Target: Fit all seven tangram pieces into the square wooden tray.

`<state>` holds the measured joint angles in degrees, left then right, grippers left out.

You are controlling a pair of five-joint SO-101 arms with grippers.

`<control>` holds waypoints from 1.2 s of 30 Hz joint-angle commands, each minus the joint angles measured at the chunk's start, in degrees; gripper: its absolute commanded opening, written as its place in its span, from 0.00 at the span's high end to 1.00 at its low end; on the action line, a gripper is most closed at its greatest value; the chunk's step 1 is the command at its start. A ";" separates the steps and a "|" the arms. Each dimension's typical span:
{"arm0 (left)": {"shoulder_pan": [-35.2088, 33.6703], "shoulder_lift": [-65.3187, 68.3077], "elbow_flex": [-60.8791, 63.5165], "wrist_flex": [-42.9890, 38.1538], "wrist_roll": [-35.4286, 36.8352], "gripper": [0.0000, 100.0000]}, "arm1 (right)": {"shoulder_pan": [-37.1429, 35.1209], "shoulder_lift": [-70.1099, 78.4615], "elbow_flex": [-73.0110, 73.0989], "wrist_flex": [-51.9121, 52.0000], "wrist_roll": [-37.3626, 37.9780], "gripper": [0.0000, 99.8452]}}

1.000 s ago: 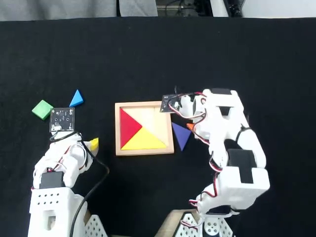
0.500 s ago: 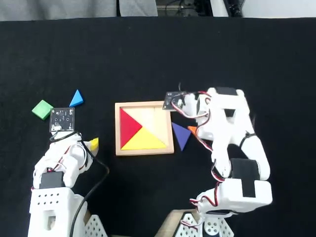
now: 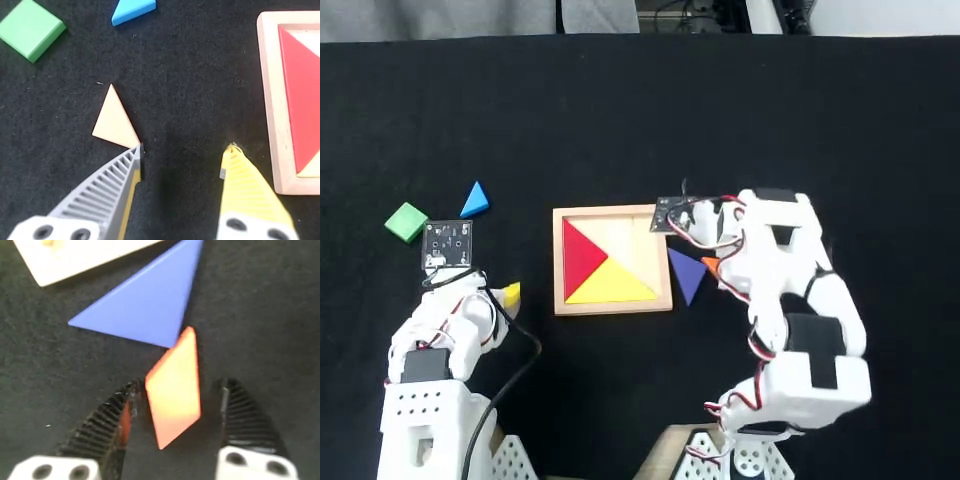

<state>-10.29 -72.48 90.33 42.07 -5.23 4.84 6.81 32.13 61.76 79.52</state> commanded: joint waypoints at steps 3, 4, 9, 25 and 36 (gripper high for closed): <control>0.66 -0.44 -0.66 -1.14 -0.44 0.74 | 0.35 4.62 -4.79 0.88 -0.70 0.82; 0.66 -0.44 -0.66 -1.14 -0.44 0.74 | 0.35 4.70 -5.49 1.14 -0.70 0.84; 0.66 -0.44 -0.66 -1.14 -0.44 0.74 | 0.35 4.62 -11.82 0.79 -9.58 0.99; 0.66 -0.44 -0.57 -1.14 -0.44 0.74 | -9.58 7.96 -23.78 -0.18 -53.63 0.95; 0.66 -0.44 -0.57 -1.14 -0.44 0.74 | -5.45 23.52 -40.84 10.20 -56.53 0.73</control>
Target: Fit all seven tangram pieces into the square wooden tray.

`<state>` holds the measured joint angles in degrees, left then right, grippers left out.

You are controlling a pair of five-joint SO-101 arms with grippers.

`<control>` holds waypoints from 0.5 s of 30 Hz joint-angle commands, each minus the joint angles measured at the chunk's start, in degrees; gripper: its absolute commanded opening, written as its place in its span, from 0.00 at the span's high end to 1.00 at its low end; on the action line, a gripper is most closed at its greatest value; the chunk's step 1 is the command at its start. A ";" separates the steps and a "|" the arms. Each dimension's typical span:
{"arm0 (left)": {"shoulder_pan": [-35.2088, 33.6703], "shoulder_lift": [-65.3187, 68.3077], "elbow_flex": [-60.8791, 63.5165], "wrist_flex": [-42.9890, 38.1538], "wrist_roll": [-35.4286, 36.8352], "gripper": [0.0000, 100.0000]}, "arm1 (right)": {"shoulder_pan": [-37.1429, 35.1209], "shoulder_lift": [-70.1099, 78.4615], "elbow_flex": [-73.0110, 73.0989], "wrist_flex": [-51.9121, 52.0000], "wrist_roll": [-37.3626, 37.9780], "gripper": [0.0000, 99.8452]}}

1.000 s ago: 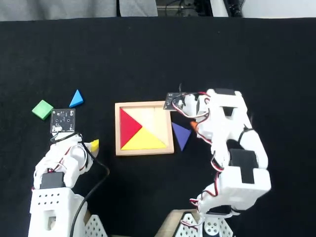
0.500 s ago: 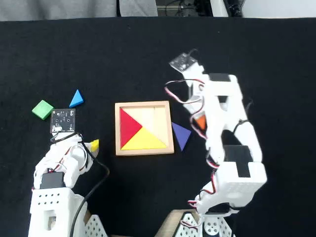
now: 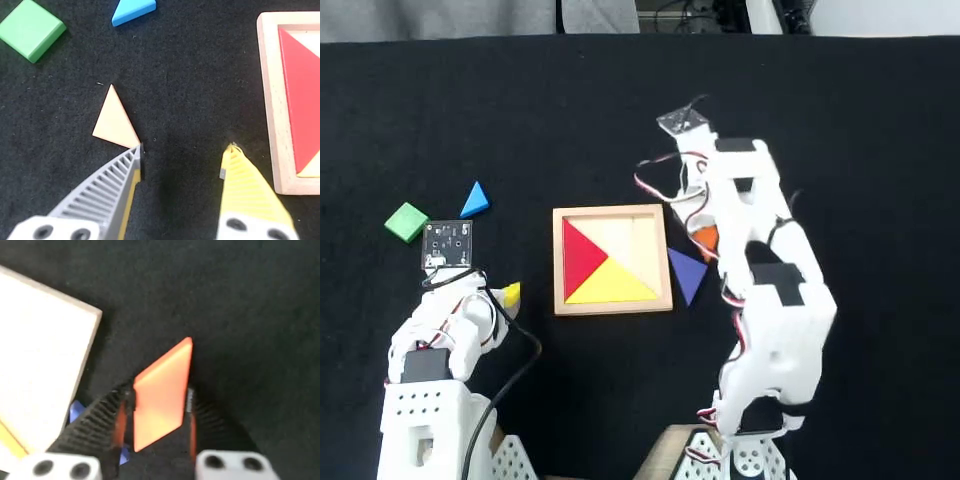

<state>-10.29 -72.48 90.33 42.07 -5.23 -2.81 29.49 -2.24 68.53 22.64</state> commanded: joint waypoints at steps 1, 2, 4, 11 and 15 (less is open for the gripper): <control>0.66 -0.44 -0.57 -1.14 -0.44 0.74 | 2.29 1.27 -7.69 4.84 1.14 0.71; 0.66 -0.44 -0.57 -1.14 -0.44 0.74 | 2.29 1.36 -8.84 6.33 2.11 0.71; 0.66 -0.44 -0.57 -1.14 -0.44 0.74 | 2.11 1.27 -10.86 9.23 2.90 0.73; 0.66 -0.44 -0.57 -1.14 -0.44 0.74 | 1.93 -1.89 -11.30 11.78 3.08 0.78; 0.66 -0.44 -0.57 -1.14 -0.44 0.74 | -0.26 -2.51 -7.16 11.60 5.80 0.78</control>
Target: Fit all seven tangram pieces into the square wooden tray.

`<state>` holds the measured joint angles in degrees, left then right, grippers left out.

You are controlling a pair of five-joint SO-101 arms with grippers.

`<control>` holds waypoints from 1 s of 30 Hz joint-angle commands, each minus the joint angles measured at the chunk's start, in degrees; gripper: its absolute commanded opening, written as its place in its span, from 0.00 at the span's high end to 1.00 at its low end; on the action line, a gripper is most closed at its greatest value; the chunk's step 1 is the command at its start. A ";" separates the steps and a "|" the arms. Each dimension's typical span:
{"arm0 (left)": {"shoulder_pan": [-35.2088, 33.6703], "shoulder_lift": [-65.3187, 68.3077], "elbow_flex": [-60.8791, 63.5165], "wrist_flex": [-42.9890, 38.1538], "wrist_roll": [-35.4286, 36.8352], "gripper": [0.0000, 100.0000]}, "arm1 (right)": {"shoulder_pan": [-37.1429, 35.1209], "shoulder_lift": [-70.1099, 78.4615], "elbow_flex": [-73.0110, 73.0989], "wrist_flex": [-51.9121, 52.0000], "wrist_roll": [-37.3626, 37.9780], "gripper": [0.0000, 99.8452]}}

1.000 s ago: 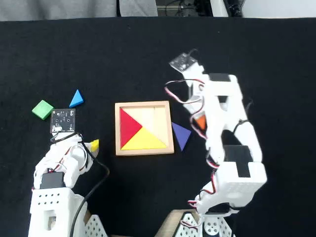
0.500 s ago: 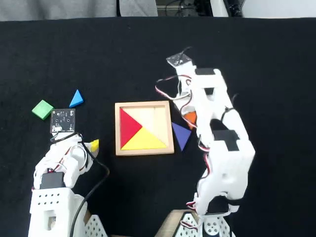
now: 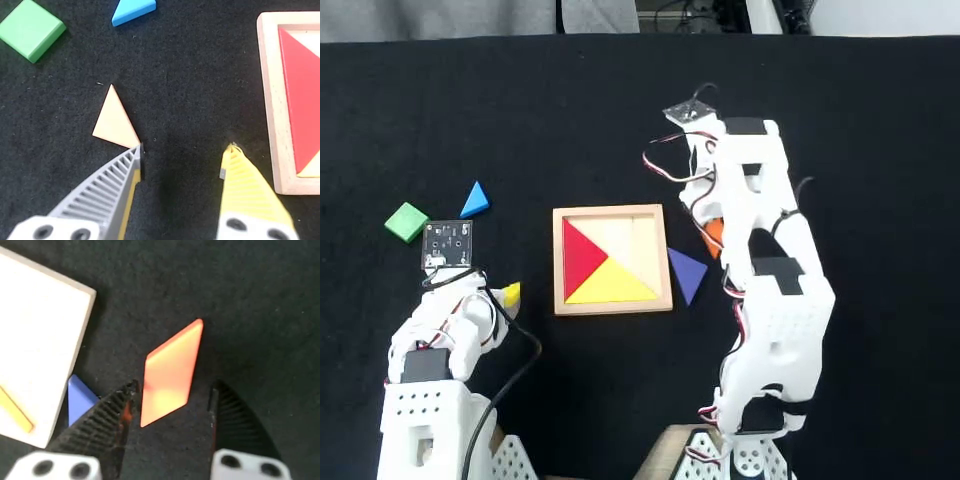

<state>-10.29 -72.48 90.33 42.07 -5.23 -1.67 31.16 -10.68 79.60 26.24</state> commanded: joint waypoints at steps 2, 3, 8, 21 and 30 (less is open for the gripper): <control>0.66 -0.44 -0.57 -1.14 -0.44 0.74 | -2.29 -4.18 2.42 0.09 2.64 0.78; 0.66 -0.44 -0.57 -1.14 -0.44 0.74 | -2.37 -4.18 2.68 -0.35 2.64 0.78; 0.66 -0.44 -0.57 -1.14 -0.44 0.74 | -2.37 -6.81 2.77 -0.26 2.55 0.78; 0.75 -0.44 -0.57 -1.14 -0.44 0.74 | -4.84 -11.03 12.53 -8.62 2.99 0.78; 0.75 -0.44 -0.57 -1.14 -0.44 0.74 | -2.99 -2.59 10.59 -10.46 5.80 0.78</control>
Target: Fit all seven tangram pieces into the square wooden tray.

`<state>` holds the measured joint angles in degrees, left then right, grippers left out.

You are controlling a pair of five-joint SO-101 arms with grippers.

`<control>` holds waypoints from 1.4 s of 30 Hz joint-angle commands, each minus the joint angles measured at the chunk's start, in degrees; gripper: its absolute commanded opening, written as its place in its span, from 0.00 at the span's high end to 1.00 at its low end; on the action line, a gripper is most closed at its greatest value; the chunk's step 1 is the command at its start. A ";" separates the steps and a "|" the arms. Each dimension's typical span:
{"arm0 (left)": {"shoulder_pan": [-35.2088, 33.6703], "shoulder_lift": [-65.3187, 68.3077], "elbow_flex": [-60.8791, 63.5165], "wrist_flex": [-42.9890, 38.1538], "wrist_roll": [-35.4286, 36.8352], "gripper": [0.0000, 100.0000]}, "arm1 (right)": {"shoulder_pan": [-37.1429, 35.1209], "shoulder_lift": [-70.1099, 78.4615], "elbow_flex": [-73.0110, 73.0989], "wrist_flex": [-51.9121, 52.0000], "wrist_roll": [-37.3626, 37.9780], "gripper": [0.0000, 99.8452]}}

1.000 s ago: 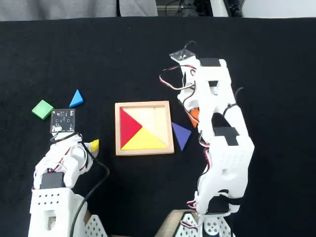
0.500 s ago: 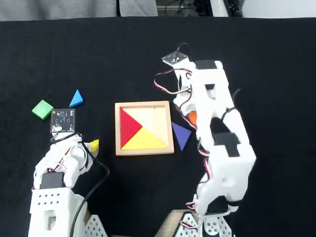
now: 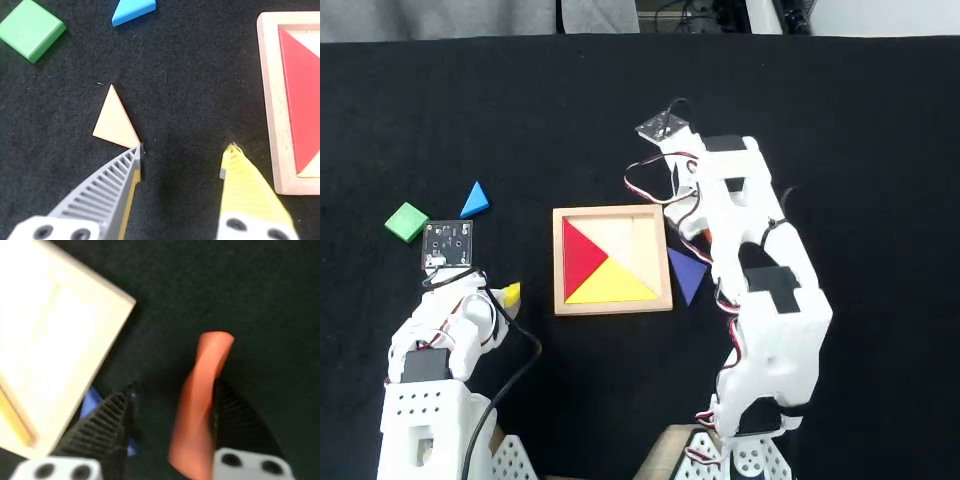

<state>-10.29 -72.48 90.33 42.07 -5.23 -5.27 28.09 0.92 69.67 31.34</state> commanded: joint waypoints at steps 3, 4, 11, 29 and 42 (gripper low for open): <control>0.75 -0.44 -0.57 -1.14 -0.44 0.74 | 0.70 0.48 -1.10 -0.53 0.70 0.78; 0.75 -0.44 -0.57 -1.14 -0.44 0.74 | 0.79 0.57 -1.10 -0.53 0.70 0.78; 0.75 -0.44 -0.57 -1.14 -0.44 0.74 | 0.88 0.57 -1.27 -0.70 0.70 0.78; 0.75 -0.44 -0.57 -1.14 -0.44 0.74 | 7.12 0.75 -15.34 9.58 5.89 0.78; 0.75 -0.44 -0.57 -1.14 -0.44 0.74 | 2.99 0.92 -3.38 -3.43 1.58 0.68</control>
<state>-10.29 -72.48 90.33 42.07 -5.23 -1.49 29.58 -2.51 68.62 33.36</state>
